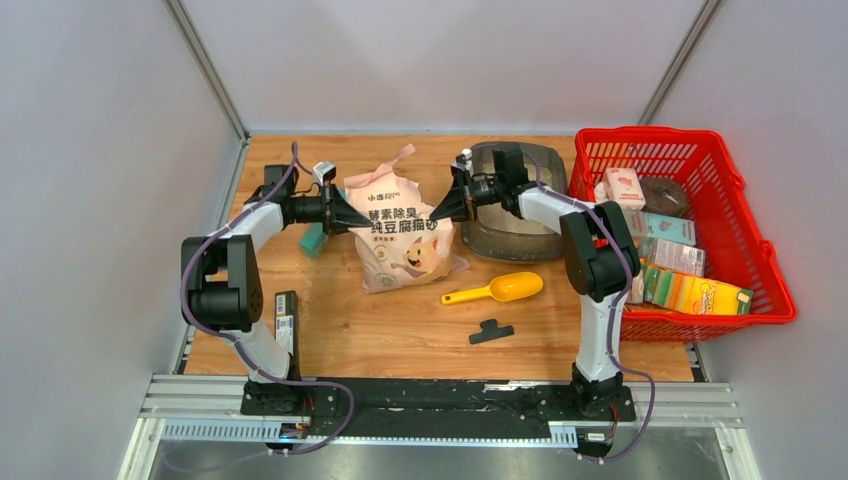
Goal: Fill the litter box with clean litter
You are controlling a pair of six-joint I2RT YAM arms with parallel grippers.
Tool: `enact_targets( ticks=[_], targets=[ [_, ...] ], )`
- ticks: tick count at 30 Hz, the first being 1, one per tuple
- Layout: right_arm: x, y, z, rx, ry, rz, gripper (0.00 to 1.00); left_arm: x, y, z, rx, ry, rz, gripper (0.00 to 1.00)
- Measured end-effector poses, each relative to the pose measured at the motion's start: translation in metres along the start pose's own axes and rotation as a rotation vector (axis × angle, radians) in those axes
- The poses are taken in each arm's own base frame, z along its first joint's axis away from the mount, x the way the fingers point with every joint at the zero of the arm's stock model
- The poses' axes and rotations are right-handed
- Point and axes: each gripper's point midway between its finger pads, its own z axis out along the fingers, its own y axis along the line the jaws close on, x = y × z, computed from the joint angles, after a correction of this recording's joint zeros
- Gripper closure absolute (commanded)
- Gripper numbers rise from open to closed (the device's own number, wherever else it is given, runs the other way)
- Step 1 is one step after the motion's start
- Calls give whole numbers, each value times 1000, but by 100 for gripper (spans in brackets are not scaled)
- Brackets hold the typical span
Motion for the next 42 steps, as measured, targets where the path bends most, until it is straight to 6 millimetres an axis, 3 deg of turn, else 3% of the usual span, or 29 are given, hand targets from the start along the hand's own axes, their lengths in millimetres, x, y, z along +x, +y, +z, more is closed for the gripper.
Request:
enact_targets(
  ticks=[11,12,13,14,16,20,25,32,34,35,37,40,42],
  targets=[
    [13,-3,-4,21,47,125,100,20,-6,0,44,58,-246,100],
    [14,-3,-4,22,48,127,100,19,-6,0,44,56,-263,96],
    [14,-3,-4,22,49,130,100,19,-7,0,42,52,-276,84],
    [14,-3,-4,21,51,130,100,19,-7,0,39,47,-285,65],
    [15,-3,-5,17,56,123,100,20,-9,-1,36,37,-272,55],
    [15,-3,-5,15,58,112,100,16,-22,-7,-20,-25,-100,43],
    [15,-3,-5,14,56,105,100,1,-40,-6,-80,-122,239,40],
    [14,-2,-5,12,54,90,100,5,-27,14,-162,-73,527,42],
    [14,-2,-5,11,53,83,100,8,-23,20,-169,-59,563,50],
    [13,-2,-5,10,53,78,100,10,-21,23,-166,-57,570,62],
    [14,-2,-5,8,55,71,100,11,-15,28,-157,-56,555,74],
    [13,-2,-5,6,55,60,100,5,-10,29,-127,-71,423,90],
    [13,-1,-6,5,53,49,100,1,-4,29,-90,-85,288,95]
  ],
)
